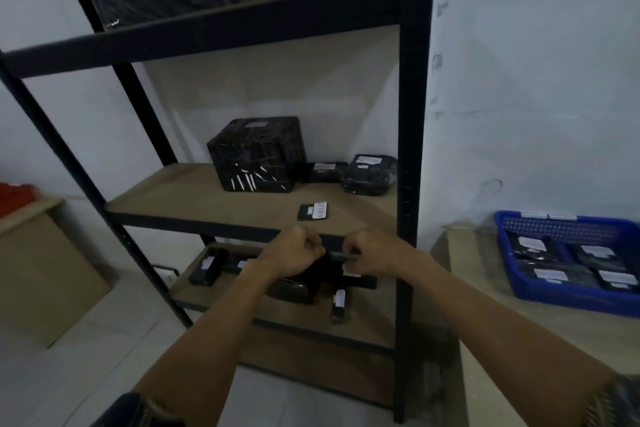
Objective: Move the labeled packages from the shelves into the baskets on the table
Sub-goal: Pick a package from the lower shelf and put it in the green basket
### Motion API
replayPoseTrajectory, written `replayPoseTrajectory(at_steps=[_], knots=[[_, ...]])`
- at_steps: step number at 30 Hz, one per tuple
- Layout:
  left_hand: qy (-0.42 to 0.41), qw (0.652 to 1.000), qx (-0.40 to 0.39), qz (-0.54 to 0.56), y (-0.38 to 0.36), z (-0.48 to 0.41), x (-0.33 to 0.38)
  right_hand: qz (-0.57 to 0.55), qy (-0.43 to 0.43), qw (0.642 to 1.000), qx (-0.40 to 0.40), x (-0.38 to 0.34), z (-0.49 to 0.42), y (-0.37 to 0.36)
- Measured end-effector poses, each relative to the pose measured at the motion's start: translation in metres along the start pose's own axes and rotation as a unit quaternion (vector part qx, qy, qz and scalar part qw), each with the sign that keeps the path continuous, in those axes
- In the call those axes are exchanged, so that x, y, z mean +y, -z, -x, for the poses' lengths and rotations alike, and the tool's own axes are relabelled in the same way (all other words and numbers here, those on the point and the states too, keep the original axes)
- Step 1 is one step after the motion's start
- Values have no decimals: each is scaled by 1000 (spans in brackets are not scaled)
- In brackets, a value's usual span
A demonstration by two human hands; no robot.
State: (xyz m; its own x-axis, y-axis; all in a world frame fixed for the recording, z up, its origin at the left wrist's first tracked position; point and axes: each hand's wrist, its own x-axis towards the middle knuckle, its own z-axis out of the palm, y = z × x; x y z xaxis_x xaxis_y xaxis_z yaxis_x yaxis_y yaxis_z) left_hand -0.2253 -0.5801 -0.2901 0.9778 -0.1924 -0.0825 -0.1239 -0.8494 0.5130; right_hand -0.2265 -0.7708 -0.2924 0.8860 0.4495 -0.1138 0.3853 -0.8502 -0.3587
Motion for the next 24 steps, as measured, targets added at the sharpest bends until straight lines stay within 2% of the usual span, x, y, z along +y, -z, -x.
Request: replayPoseTrajectory(at_steps=[3,7,10,13,17,22,24], knots=[[-3,999,36,15,8,-38,-11,-35,-31,998,46,-2,-29,-1],[-26,998,51,27,15,-93,-20,17,-79,990,116,6,-61,-4],[-63,996,63,3,15,-133,-21,10,-136,979,152,16,-79,-2],[-99,993,51,-29,17,-172,-20,-9,-189,968,165,30,-97,-6],[-121,992,31,16,9,-209,-14,-11,-226,961,159,45,-106,-15],[-106,994,35,11,-9,-247,-1,37,-238,957,160,55,-114,-33],[-82,996,35,21,-14,-263,5,58,-240,951,188,56,-115,-43]])
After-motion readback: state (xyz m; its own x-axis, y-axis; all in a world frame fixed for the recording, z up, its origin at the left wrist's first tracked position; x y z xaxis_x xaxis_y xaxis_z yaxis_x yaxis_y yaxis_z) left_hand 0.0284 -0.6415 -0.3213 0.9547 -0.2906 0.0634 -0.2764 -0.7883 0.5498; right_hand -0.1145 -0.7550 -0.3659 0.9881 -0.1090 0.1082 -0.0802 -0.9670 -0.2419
